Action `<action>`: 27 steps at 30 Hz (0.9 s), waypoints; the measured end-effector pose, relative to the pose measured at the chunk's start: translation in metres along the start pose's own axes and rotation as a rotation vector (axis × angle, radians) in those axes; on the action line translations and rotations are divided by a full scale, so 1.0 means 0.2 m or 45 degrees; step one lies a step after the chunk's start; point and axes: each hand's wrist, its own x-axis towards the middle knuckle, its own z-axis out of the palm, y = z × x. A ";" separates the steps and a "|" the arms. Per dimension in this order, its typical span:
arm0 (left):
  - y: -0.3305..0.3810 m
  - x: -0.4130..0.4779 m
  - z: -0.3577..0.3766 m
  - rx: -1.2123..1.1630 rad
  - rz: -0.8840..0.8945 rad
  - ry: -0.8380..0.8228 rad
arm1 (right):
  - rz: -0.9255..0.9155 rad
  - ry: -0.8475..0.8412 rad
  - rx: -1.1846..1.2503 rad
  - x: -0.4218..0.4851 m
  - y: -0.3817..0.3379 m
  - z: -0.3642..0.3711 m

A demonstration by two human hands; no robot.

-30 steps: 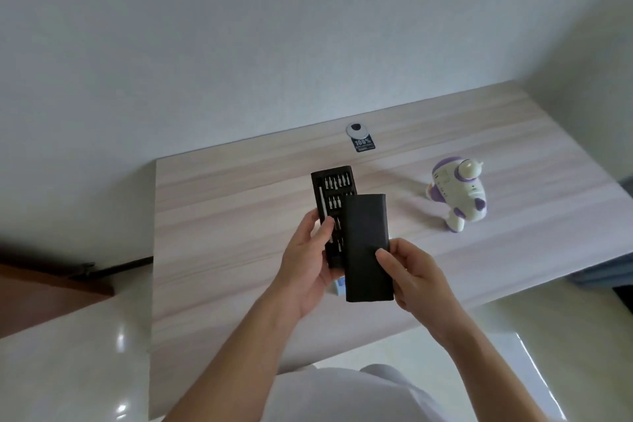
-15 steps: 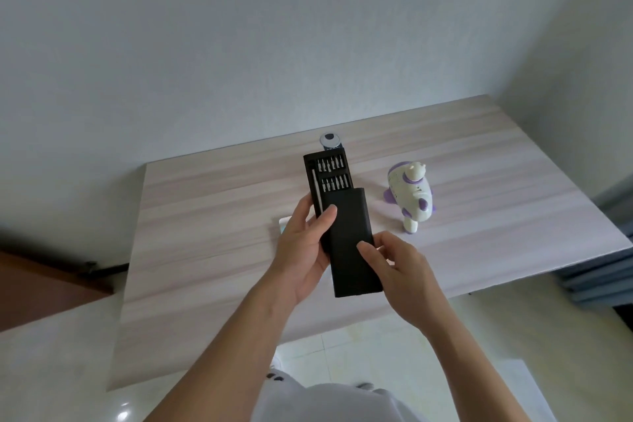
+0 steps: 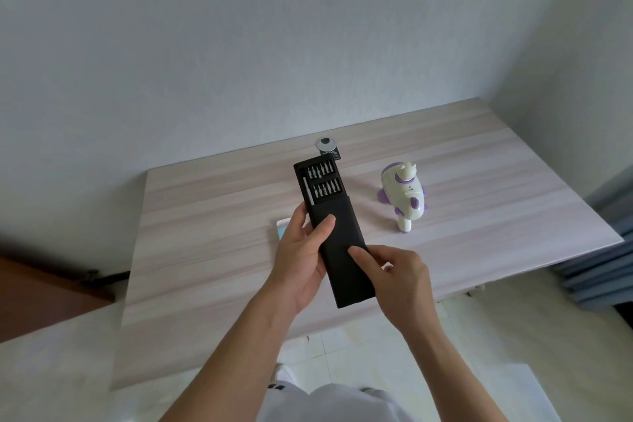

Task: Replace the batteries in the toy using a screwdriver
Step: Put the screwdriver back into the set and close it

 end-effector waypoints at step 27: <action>0.20 0.05 -0.11 0.236 0.033 -0.114 | -0.040 0.013 0.338 0.09 -0.24 0.16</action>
